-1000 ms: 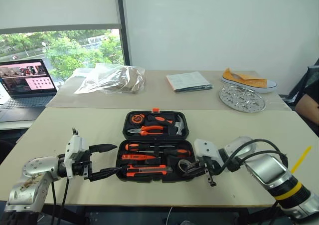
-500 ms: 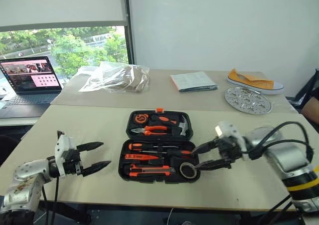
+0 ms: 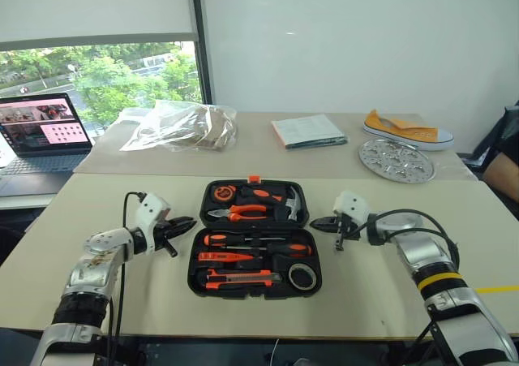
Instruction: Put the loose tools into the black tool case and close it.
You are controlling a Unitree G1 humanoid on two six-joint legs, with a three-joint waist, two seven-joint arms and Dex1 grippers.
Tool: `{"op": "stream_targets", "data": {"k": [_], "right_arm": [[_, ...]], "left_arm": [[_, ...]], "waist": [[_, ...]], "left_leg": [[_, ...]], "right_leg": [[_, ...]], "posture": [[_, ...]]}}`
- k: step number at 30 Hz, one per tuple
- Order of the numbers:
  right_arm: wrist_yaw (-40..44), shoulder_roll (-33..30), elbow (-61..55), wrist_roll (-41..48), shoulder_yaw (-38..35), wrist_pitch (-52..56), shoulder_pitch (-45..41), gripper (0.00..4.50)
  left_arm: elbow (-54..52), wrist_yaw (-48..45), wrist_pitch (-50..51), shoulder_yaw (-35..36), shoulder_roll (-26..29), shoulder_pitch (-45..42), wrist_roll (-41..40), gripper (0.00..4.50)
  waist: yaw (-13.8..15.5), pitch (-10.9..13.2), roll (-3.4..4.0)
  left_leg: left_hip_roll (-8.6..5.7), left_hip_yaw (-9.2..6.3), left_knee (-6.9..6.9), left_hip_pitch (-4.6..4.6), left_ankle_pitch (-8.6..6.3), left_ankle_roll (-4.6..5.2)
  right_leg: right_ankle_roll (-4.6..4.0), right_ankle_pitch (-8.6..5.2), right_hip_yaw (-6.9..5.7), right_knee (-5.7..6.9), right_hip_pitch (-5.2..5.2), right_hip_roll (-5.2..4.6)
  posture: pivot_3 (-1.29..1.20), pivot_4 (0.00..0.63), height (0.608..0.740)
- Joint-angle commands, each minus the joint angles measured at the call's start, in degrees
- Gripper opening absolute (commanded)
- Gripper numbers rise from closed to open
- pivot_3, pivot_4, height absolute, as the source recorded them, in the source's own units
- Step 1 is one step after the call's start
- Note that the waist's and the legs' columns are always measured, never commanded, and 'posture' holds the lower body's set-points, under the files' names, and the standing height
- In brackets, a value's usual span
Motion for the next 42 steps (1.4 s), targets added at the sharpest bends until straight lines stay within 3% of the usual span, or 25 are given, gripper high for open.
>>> {"op": "stream_targets", "data": {"k": [1,14,19,22,26,28,31,32,36,42], "right_arm": [[3.07,0.37,-4.49,0.85,0.38,1.93,-0.51,0.0],[3.57,-2.92,-28.16,2.05,-0.05,16.29,11.14,0.0],[3.96,-7.5,-30.55,5.29,-5.28,17.49,14.12,0.0],[7.01,-10.69,-33.57,9.95,-7.92,23.99,15.55,0.82],[3.87,-10.69,-36.05,15.73,-12.14,34.07,14.65,2.18],[-0.19,-11.6,-37.33,16.46,-10.93,50.13,10.03,2.85],[-5.87,-7.61,-34.0,20.85,-13.59,65.92,2.68,3.88],[-7.09,-6.82,-32.83,21.34,-13.41,69.77,0.69,4.19],[-10.89,-5.02,-30.63,21.06,-10.76,76.29,-3.88,4.19],[-16.81,-0.14,-25.28,18.95,-7.33,76.7,-8.82,4.19]], "left_arm": [[-4.67,-2.43,2.5,-1.77,-0.09,-0.6,-0.67,0.55],[-12.03,-3.06,3.74,-1.3,0.82,4.21,-1.05,0.55],[-16.85,-0.5,7.26,5.4,2.62,8.74,-4.97,0.55],[-19.56,-1.93,10.7,8.17,5.25,10.86,-7.76,1.33],[-20.27,-1.23,20.29,8.7,9.06,9.51,-9.8,2.84],[-18.64,-0.48,27.81,8.99,9.95,3.87,-12.5,3.55],[-15.2,1.61,38.49,6.75,10.59,-3.24,-12.88,4.5],[-14.02,3.11,42.64,6.33,10.28,-5.28,-13.06,4.5],[-11.94,7.34,50.41,6.19,7.5,-10.32,-13.89,4.5],[-10.67,11.68,48.05,3.4,4.87,-12.75,-10.46,4.5]], "waist": [[-0.09,0.01,0.01],[0.57,0.02,0.03],[0.78,0.02,0.02],[0.72,0.03,0.01],[0.67,0.03,0.01],[0.66,0.06,-0.04],[0.7,0.13,-0.19],[0.67,0.13,-0.19],[0.68,0.12,-0.18],[0.4,0.12,-0.18]], "left_leg": [[0.0,-0.01,0.0,-0.02,0.0,0.0],[0.07,-0.12,0.06,-0.03,-0.01,-0.01],[0.04,-0.14,0.07,-0.02,-0.01,0.0],[0.07,-0.2,0.11,0.01,-0.01,0.0],[0.1,-0.41,0.13,0.14,0.01,-0.04],[0.08,-0.41,0.14,0.26,0.02,-0.04],[0.04,-0.4,0.38,0.21,0.05,0.03],[0.04,-0.42,0.42,0.24,0.05,0.03],[-0.02,-0.42,0.29,0.35,0.06,0.01],[-0.1,-0.37,0.2,0.02,0.06,0.01]], "right_leg": [[0.01,-0.01,-0.01,-0.01,0.0,0.0],[0.02,-0.03,-0.02,-0.06,0.0,-0.11],[0.03,-0.03,-0.01,-0.14,0.01,-0.16],[0.02,-0.03,0.03,-0.08,0.0,-0.16],[0.0,-0.02,0.17,-0.02,0.05,-0.12],[0.0,-0.02,0.36,0.06,0.09,-0.1],[-0.04,0.01,0.49,0.39,0.01,-0.17],[-0.07,0.03,0.51,0.44,0.03,-0.16],[-0.1,0.04,0.59,0.51,0.03,-0.13],[-0.09,0.05,0.4,0.56,-0.14,-0.1]], "posture": [[0.0,0.15,0.74],[0.0,0.15,0.74],[0.0,0.15,0.74],[0.0,0.15,0.74],[0.0,0.15,0.74],[0.0,0.15,0.74],[0.0,0.15,0.74],[0.0,0.15,0.74],[0.0,0.15,0.74],[0.0,0.15,0.74]]}}
